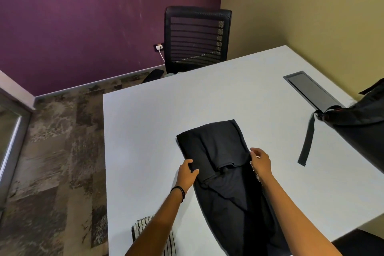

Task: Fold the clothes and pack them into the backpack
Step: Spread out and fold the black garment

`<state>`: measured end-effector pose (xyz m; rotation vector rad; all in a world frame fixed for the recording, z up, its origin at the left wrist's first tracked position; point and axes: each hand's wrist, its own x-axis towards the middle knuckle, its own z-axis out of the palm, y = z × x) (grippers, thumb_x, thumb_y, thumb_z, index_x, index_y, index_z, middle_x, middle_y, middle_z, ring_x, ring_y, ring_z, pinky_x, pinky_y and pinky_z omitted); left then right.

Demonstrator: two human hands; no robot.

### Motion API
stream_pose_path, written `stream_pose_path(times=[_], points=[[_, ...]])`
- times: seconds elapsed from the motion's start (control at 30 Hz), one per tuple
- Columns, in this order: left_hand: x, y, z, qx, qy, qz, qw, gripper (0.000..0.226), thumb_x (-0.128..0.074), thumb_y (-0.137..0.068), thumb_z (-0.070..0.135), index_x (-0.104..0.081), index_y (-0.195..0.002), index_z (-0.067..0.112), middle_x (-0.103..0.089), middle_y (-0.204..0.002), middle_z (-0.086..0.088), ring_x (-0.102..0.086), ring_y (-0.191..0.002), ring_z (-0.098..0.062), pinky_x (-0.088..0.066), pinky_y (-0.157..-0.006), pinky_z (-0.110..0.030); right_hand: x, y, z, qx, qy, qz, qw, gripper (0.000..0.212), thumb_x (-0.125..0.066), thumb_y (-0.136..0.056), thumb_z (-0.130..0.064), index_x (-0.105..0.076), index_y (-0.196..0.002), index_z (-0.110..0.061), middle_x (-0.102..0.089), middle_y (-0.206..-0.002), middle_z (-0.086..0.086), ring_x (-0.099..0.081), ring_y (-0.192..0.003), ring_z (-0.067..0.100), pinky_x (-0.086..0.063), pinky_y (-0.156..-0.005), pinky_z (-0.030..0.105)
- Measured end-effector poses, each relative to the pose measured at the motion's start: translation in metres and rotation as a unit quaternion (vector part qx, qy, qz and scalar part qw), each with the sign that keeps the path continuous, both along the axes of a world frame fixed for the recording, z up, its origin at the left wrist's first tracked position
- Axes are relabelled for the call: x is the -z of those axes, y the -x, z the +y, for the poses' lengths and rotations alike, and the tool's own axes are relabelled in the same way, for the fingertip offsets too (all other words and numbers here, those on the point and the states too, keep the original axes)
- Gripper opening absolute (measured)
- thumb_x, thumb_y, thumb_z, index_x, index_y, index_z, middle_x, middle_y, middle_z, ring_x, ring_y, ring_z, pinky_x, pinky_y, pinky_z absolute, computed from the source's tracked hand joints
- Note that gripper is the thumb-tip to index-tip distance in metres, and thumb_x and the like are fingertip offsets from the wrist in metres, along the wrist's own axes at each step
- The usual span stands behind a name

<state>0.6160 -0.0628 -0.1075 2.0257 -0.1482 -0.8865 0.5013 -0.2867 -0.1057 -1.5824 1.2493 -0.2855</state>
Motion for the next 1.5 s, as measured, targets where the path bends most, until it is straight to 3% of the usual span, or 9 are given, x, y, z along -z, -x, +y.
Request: stream_pose_path(times=[0.13, 0.23, 0.33, 0.4, 0.47, 0.8, 1.0, 1.27, 1.5], points=[[0.002, -0.001, -0.007, -0.051, 0.000, 0.051, 0.997, 0.063, -0.058, -0.092, 0.016, -0.025, -0.144, 0.008, -0.043, -0.140, -0.018, -0.046, -0.126, -0.031, -0.039, -0.103, -0.035, 0.003, -0.013, 0.001, -0.022, 0.013, 0.040, 0.999, 0.039, -0.054, -0.092, -0.017, -0.051, -0.126, 0.001, -0.056, -0.126, 0.018, -0.053, -0.116, 0.033, -0.040, -0.102, 0.040], [0.008, -0.004, -0.010, -0.047, -0.059, 0.004, 0.997, 0.052, -0.057, -0.092, 0.026, -0.040, -0.136, 0.006, -0.054, -0.128, -0.015, -0.052, -0.117, -0.028, -0.041, -0.097, -0.030, 0.005, -0.018, 0.002, -0.037, 0.029, 0.047, 0.998, 0.035, -0.057, -0.091, -0.017, -0.056, -0.120, 0.003, -0.060, -0.121, 0.019, -0.055, -0.111, 0.033, -0.041, -0.094, 0.035], [0.010, -0.006, -0.014, -0.035, -0.097, -0.056, 0.993, 0.026, -0.056, -0.092, 0.033, -0.062, -0.104, 0.011, -0.064, -0.099, -0.009, -0.059, -0.099, -0.026, -0.045, -0.088, -0.031, 0.005, -0.021, 0.004, -0.047, 0.048, 0.036, 0.997, 0.026, -0.059, -0.089, -0.015, -0.060, -0.110, 0.000, -0.064, -0.107, 0.016, -0.058, -0.096, 0.029, -0.042, -0.081, 0.030], [0.012, -0.009, -0.017, -0.031, -0.102, -0.083, 0.991, 0.029, -0.057, -0.091, 0.037, -0.052, -0.071, 0.017, -0.056, -0.070, 0.000, -0.056, -0.077, -0.023, -0.047, -0.074, -0.031, 0.004, -0.023, 0.007, -0.039, 0.065, 0.008, 0.997, 0.016, -0.059, -0.089, -0.015, -0.060, -0.099, -0.003, -0.063, -0.093, 0.012, -0.059, -0.088, 0.028, -0.042, -0.076, 0.029], [0.013, -0.012, -0.020, -0.016, -0.121, -0.103, 0.987, 0.038, -0.057, -0.090, 0.042, -0.042, -0.063, 0.019, -0.047, -0.060, 0.004, -0.052, -0.067, -0.020, -0.044, -0.064, -0.028, 0.001, -0.027, 0.012, -0.012, 0.069, -0.030, 0.997, 0.014, -0.060, -0.089, -0.021, -0.059, -0.095, -0.009, -0.062, -0.088, 0.008, -0.059, -0.085, 0.026, -0.046, -0.077, 0.031], [0.024, -0.014, -0.029, 0.048, -0.167, -0.126, 0.977, 0.028, -0.054, -0.092, 0.036, -0.048, -0.086, 0.009, -0.063, -0.097, -0.015, -0.061, -0.091, -0.031, -0.048, -0.077, -0.034, 0.009, -0.033, 0.021, -0.067, 0.049, 0.039, 0.996, 0.043, -0.067, -0.084, -0.036, -0.055, -0.111, -0.005, -0.056, -0.098, 0.002, -0.053, -0.088, 0.020, -0.044, -0.079, 0.030], [0.018, -0.020, -0.020, 0.049, -0.154, -0.151, 0.975, 0.040, -0.054, -0.093, 0.026, -0.034, -0.058, 0.022, -0.050, -0.065, -0.001, -0.052, -0.071, -0.023, -0.044, -0.067, -0.030, 0.016, -0.018, 0.009, -0.107, 0.072, 0.032, 0.991, 0.020, -0.062, -0.085, -0.009, -0.062, -0.100, 0.004, -0.065, -0.097, 0.018, -0.058, -0.085, 0.029, -0.040, -0.073, 0.029], [0.013, -0.037, 0.013, 0.007, -0.020, 0.073, 0.997, 0.031, -0.056, -0.093, 0.020, -0.047, -0.064, 0.013, -0.049, -0.065, -0.011, -0.045, -0.054, -0.019, -0.037, -0.054, -0.024, 0.011, -0.008, -0.017, 0.012, 0.040, -0.012, 0.999, 0.015, -0.055, -0.090, -0.010, -0.061, -0.098, 0.001, -0.064, -0.095, 0.019, -0.058, -0.085, 0.031, -0.043, -0.074, 0.032], [0.020, -0.030, 0.024, 0.038, -0.060, 0.062, 0.996, 0.026, -0.049, -0.097, 0.025, -0.052, -0.074, 0.013, -0.061, -0.082, -0.014, -0.057, -0.066, -0.019, -0.047, -0.061, -0.022, 0.015, 0.002, -0.010, 0.014, 0.006, -0.007, 1.000, 0.029, -0.060, -0.089, -0.014, -0.054, -0.114, -0.002, -0.058, -0.107, 0.011, -0.053, -0.089, 0.024, -0.042, -0.077, 0.029]])
